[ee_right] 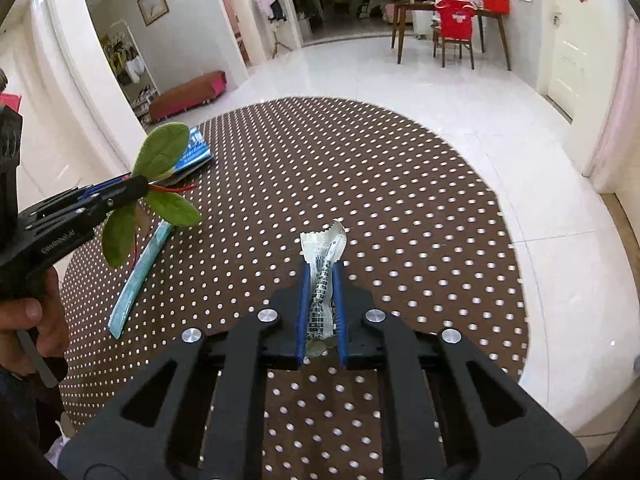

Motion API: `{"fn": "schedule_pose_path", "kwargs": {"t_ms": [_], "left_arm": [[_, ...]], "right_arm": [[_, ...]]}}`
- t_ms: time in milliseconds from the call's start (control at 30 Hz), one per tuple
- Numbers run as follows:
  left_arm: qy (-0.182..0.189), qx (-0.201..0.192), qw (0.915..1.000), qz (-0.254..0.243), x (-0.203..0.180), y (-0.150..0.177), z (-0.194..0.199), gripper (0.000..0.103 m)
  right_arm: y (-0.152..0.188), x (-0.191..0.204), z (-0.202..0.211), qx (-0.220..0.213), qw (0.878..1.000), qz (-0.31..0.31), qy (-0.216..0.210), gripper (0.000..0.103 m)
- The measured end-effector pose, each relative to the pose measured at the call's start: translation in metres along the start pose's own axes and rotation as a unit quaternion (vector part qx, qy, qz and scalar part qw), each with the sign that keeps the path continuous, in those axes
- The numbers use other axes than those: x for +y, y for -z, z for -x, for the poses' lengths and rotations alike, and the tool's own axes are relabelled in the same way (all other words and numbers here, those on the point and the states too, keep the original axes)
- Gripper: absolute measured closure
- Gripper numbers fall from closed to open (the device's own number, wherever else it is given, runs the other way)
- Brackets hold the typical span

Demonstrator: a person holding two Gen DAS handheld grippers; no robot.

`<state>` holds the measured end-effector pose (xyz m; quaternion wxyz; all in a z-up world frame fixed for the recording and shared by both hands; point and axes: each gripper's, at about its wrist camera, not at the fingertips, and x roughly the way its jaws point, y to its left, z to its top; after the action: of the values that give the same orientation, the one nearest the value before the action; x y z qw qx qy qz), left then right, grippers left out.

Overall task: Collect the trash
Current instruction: 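Grasp the green leaf cloth toy with the left gripper while the right holds the wrapper, then carry both items over the blue bin and open both grippers to drop them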

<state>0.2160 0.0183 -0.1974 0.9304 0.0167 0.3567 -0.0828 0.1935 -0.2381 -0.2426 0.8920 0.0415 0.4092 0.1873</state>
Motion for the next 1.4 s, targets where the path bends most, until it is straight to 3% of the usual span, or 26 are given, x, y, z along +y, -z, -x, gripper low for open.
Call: {"fn": "schedule_pose_path", "kwargs": {"t_ms": [267, 533, 733, 867, 933, 1000, 1133, 1400], "left_arm": [[0.064, -0.026, 0.9976, 0.003, -0.036, -0.02, 0.029, 0.084], [0.125, -0.023, 0.9917, -0.016, -0.092, -0.038, 0.024, 0.084], [0.18, 0.004, 0.9831, -0.034, -0.148, -0.046, 0.004, 0.084], [0.205, 0.029, 0.9774, -0.046, -0.182, -0.047, -0.023, 0.084], [0.21, 0.043, 0.9753, -0.053, -0.197, -0.047, -0.035, 0.084], [0.219, 0.06, 0.9718, -0.062, -0.217, -0.046, -0.049, 0.084], [0.237, 0.088, 0.964, -0.082, -0.256, -0.041, -0.074, 0.084], [0.259, 0.156, 0.9449, -0.125, -0.332, -0.018, -0.13, 0.084]], "right_arm": [[-0.002, -0.042, 0.042, -0.046, 0.998, -0.052, -0.006, 0.092], [0.007, -0.133, 0.086, -0.085, 0.986, -0.144, 0.016, 0.092], [0.038, -0.209, 0.08, -0.057, 0.974, -0.213, 0.05, 0.091], [0.065, -0.248, 0.055, -0.017, 0.964, -0.256, 0.062, 0.088], [0.075, -0.264, 0.042, 0.005, 0.958, -0.28, 0.068, 0.081], [0.09, -0.28, 0.037, 0.007, 0.946, -0.317, 0.072, 0.037], [0.105, -0.291, 0.054, -0.016, 0.937, -0.34, 0.079, 0.036], [0.109, -0.312, 0.117, -0.091, 0.922, -0.36, 0.113, 0.021]]}}
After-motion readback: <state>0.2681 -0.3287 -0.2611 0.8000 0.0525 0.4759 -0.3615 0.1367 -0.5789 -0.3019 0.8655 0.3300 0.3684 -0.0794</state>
